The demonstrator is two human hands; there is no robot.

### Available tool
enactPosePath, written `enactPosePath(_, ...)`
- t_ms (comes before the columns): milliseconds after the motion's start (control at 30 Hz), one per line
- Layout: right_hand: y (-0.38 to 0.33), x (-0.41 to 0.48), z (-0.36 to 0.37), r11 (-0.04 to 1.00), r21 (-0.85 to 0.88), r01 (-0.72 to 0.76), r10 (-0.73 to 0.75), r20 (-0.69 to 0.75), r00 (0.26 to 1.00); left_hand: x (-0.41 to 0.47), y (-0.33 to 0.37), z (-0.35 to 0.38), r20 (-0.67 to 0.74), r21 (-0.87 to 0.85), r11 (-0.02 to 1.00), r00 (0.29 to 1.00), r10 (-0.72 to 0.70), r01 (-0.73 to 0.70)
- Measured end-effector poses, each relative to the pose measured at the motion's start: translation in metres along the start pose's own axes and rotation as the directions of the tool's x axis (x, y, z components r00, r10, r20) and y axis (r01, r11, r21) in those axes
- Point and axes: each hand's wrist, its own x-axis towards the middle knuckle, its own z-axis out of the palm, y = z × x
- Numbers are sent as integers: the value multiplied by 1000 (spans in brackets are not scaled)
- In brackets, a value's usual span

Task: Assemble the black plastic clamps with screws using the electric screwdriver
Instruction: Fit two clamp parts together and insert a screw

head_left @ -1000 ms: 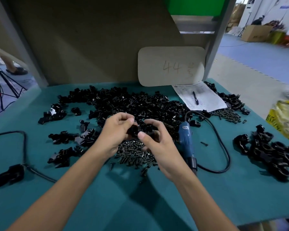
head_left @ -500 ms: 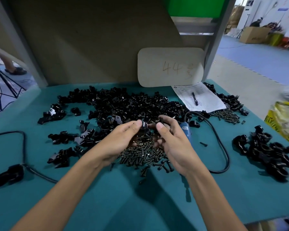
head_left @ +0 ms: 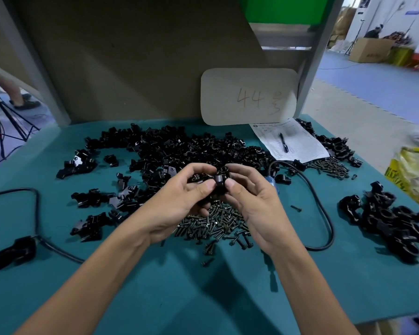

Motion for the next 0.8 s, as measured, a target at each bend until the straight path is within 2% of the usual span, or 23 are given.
enactPosePath(67,-2,-1,1,998,60,-7,8,-14,1000,1,2,1,-63,-78,997,998,-1,-4)
enactPosePath(133,-4,-3,4,995,95,-16,19,-31,999,2,3,1,-103,-37,999,994,26,-30)
enactPosePath(233,-4,-4,9,998,55,-16,20,-65,998,0,2,4,-80,45,996,994,75,-71)
enactPosePath(433,-10,-6,12,998,57,-9,12,-46,999,-3,1,6,-93,52,991,987,129,-124)
enactPosePath(567,-15,-8,13,1000,15,14,-13,-31,999,-7,4,5,-121,221,955,966,230,-200)
enactPosePath(667,-20,-10,15,999,48,10,-8,-30,1000,-10,6,2,-132,372,898,944,301,-235)
enactPosePath(800,-27,-14,18,993,112,-23,23,0,1000,-15,11,8,-142,372,882,922,361,-288)
